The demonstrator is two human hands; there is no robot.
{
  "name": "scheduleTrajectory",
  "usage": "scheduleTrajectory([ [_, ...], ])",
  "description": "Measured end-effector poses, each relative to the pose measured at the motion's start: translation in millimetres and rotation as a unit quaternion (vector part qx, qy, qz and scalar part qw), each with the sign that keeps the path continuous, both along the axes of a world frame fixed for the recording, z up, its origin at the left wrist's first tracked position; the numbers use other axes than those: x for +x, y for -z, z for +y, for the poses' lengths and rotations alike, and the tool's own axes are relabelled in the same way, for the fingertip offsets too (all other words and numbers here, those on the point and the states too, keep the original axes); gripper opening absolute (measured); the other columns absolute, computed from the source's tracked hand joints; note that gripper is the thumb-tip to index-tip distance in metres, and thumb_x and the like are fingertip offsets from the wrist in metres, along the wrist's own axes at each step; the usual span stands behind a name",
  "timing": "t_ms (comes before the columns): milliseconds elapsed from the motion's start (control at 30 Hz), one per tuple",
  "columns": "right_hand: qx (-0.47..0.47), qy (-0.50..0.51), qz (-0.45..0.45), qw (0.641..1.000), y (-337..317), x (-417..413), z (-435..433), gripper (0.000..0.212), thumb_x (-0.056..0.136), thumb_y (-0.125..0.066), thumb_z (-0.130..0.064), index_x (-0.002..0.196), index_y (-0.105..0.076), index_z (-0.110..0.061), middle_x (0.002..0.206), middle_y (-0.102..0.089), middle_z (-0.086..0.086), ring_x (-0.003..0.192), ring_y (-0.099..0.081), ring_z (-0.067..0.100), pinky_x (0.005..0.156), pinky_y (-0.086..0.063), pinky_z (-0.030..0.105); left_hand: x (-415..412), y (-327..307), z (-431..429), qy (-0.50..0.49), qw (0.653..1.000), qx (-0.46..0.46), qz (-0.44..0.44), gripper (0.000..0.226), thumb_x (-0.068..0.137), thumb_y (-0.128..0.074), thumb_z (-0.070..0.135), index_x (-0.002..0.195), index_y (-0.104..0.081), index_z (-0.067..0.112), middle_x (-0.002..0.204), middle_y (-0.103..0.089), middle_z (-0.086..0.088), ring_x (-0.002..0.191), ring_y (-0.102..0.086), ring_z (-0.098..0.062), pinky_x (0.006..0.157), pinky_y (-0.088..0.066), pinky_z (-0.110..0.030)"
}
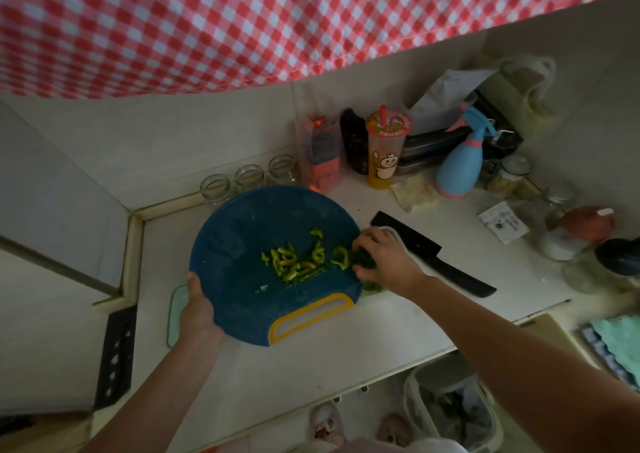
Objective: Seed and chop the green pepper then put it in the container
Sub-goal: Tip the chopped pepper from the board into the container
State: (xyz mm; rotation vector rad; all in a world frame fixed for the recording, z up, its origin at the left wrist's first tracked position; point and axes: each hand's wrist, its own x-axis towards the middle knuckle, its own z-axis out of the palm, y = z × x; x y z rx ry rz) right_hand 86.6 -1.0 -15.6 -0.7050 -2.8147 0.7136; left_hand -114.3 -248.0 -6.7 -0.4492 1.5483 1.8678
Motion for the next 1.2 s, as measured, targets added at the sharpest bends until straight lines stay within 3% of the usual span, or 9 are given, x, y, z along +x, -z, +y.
scheduleTrajectory([
  [167,-0.053,0.055,-0.028,0.997,2.9,7.6,13.2,0.032,0.083,-0.068,-0.029,0.109,-0.059,-0.013,0.126,-0.046,0.007,0.116,-0.046,0.023,0.098,-0.036,0.029,-6.8,-0.5,-3.3,-0.003,1.000,0.010,0.007,0.052,0.086,-0.039,0.068,0.107,-0.063,0.027,0.116,-0.064,0.002,0.108,-0.058,-0.026,0.098,-0.045,-0.046],
  [333,-0.027,0.093,0.041,0.994,-6.8,-0.7,7.0,0.039,0.087,-0.064,-0.035,0.117,-0.059,-0.010,0.125,-0.049,0.008,0.115,-0.048,0.024,0.097,-0.041,0.032,-5.9,-4.8,-7.6,0.007,1.000,0.029,-0.003,0.048,0.090,-0.034,0.065,0.104,-0.062,0.028,0.111,-0.063,0.002,0.102,-0.058,-0.024,0.086,-0.049,-0.041],
  [433,-0.004,0.030,0.103,0.994,-27.3,-21.9,-16.7,0.058,0.080,-0.065,-0.052,0.124,-0.058,-0.015,0.128,-0.050,0.008,0.117,-0.047,0.023,0.099,-0.044,0.036,-2.8,-6.8,-5.8,0.017,0.999,0.043,0.009,0.045,0.093,-0.031,0.060,0.102,-0.061,0.028,0.107,-0.063,0.002,0.099,-0.059,-0.023,0.081,-0.053,-0.040],
  [600,0.073,-0.157,0.156,0.972,-40.6,-63.4,-73.0,0.050,0.076,-0.063,-0.050,0.112,-0.065,-0.016,0.130,-0.052,0.012,0.128,-0.038,0.036,0.109,-0.029,0.050,2.4,-6.2,-3.5,0.021,0.997,0.075,-0.007,0.058,0.091,-0.037,0.062,0.124,-0.058,0.021,0.126,-0.060,-0.008,0.116,-0.056,-0.030,0.103,-0.040,-0.050],
  [700,0.126,-0.224,0.104,0.961,-41.5,-82.1,-105.3,0.053,0.075,-0.069,-0.046,0.120,-0.059,-0.020,0.136,-0.046,0.011,0.135,-0.027,0.037,0.111,-0.006,0.062,4.7,-6.6,-0.4,0.018,0.998,0.061,-0.028,0.064,0.087,-0.037,0.068,0.122,-0.060,0.019,0.119,-0.065,-0.009,0.111,-0.060,-0.030,0.101,-0.043,-0.049],
  [767,0.149,-0.212,0.075,0.963,-41.7,-89.2,-112.7,0.051,0.077,-0.067,-0.044,0.122,-0.058,-0.021,0.137,-0.045,0.012,0.135,-0.029,0.039,0.108,-0.001,0.066,7.4,-8.3,1.5,0.006,0.999,0.044,-0.024,0.063,0.086,-0.039,0.068,0.117,-0.063,0.019,0.115,-0.067,-0.008,0.106,-0.063,-0.029,0.098,-0.046,-0.048],
  [900,0.192,-0.155,0.059,0.967,-41.2,-92.1,-97.4,0.037,0.074,-0.072,-0.035,0.108,-0.066,-0.021,0.124,-0.058,0.011,0.120,-0.051,0.039,0.101,-0.018,0.070,13.6,-10.5,2.7,-0.004,0.999,0.048,-0.018,0.060,0.087,-0.042,0.064,0.117,-0.062,0.016,0.115,-0.067,-0.009,0.105,-0.063,-0.028,0.087,-0.051,-0.042],
  [1067,0.060,-0.062,-0.006,0.996,-48.7,-85.3,-75.1,0.041,0.091,-0.054,-0.035,0.130,-0.049,-0.024,0.142,-0.036,0.006,0.135,-0.026,0.035,0.110,-0.009,0.065,13.0,-8.9,0.9,0.002,0.999,0.050,-0.004,0.055,0.086,-0.044,0.065,0.109,-0.065,0.021,0.113,-0.068,-0.004,0.105,-0.063,-0.027,0.093,-0.049,-0.043],
  [1200,0.014,-0.055,-0.025,0.998,-48.4,-74.0,-62.4,0.035,0.090,-0.054,-0.036,0.122,-0.049,-0.023,0.125,-0.039,0.007,0.118,-0.036,0.030,0.100,-0.035,0.050,12.0,-7.7,3.5,0.010,0.999,0.031,0.006,0.053,0.084,-0.047,0.066,0.106,-0.067,0.023,0.112,-0.069,-0.003,0.104,-0.063,-0.027,0.094,-0.049,-0.045],
])
